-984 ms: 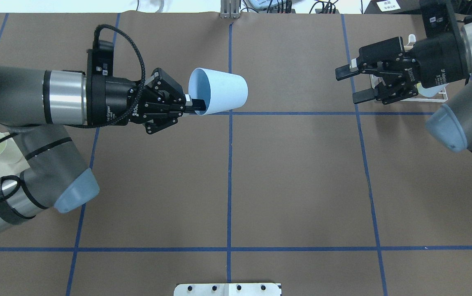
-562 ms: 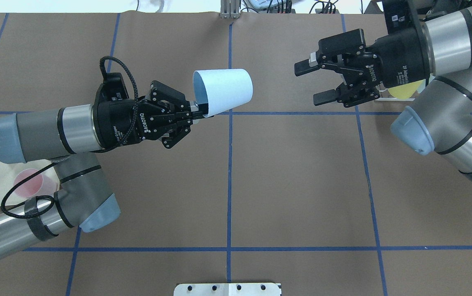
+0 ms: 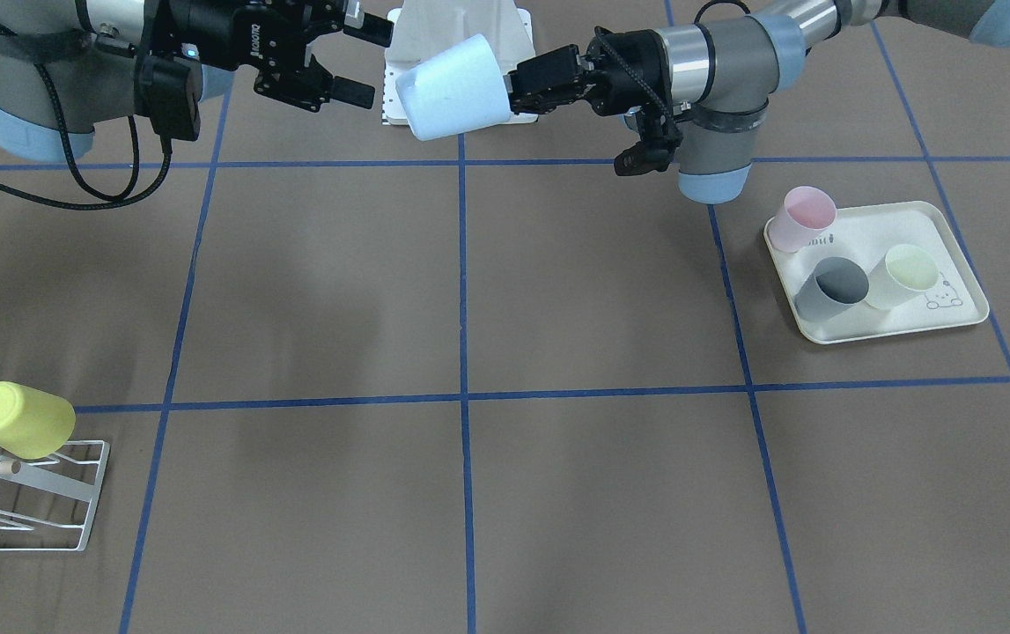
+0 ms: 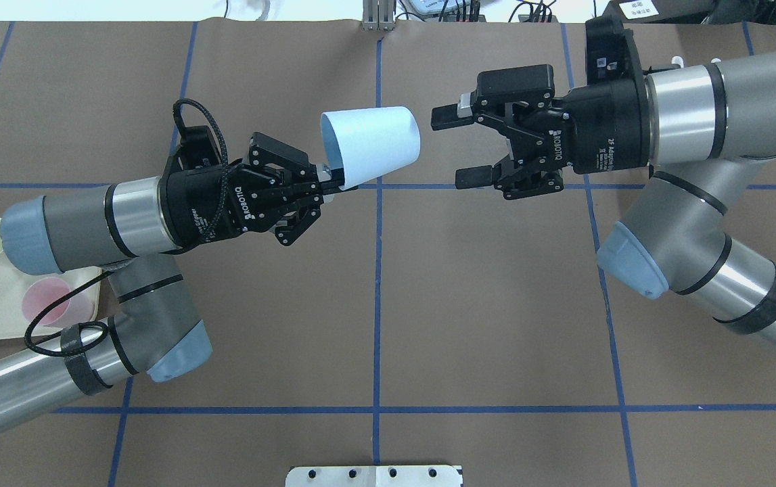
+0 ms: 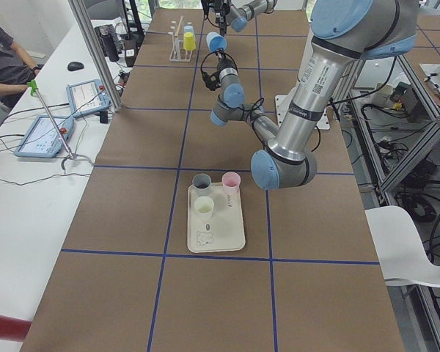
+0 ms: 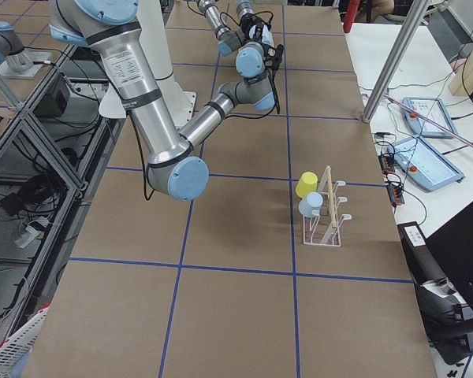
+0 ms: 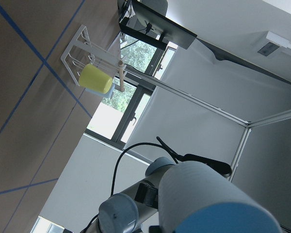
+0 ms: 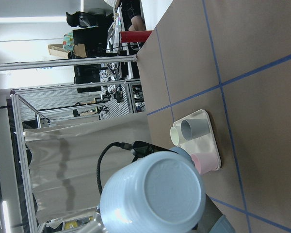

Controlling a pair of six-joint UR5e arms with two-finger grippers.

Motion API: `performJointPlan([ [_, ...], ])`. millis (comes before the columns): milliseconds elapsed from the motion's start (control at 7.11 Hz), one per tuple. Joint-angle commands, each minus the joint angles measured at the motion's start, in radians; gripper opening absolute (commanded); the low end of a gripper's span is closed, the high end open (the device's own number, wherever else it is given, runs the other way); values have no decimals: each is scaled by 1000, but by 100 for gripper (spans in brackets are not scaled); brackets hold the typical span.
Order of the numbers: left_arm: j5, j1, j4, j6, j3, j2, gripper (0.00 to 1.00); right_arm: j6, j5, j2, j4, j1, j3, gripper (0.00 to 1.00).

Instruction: Transfer IKEA cup to right arm and place on rack

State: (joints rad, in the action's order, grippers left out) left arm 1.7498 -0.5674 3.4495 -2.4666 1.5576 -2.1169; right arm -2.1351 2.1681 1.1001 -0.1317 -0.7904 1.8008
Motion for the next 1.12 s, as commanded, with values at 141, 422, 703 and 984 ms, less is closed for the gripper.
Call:
performJointPlan([
  [141, -54, 36, 40, -55, -1, -27, 0, -13, -25, -12, 23, 33, -6, 98],
  [422, -64, 55, 56, -55, 1, -34, 0, -19, -25, -14, 24, 34, -6, 98],
  [703, -64, 57, 74, -55, -1, -32, 0, -54, -42, -16, 24, 34, -6, 98],
  [984, -67, 70, 125, -54, -22, -31, 0, -55, -45, -16, 24, 34, -6, 97],
])
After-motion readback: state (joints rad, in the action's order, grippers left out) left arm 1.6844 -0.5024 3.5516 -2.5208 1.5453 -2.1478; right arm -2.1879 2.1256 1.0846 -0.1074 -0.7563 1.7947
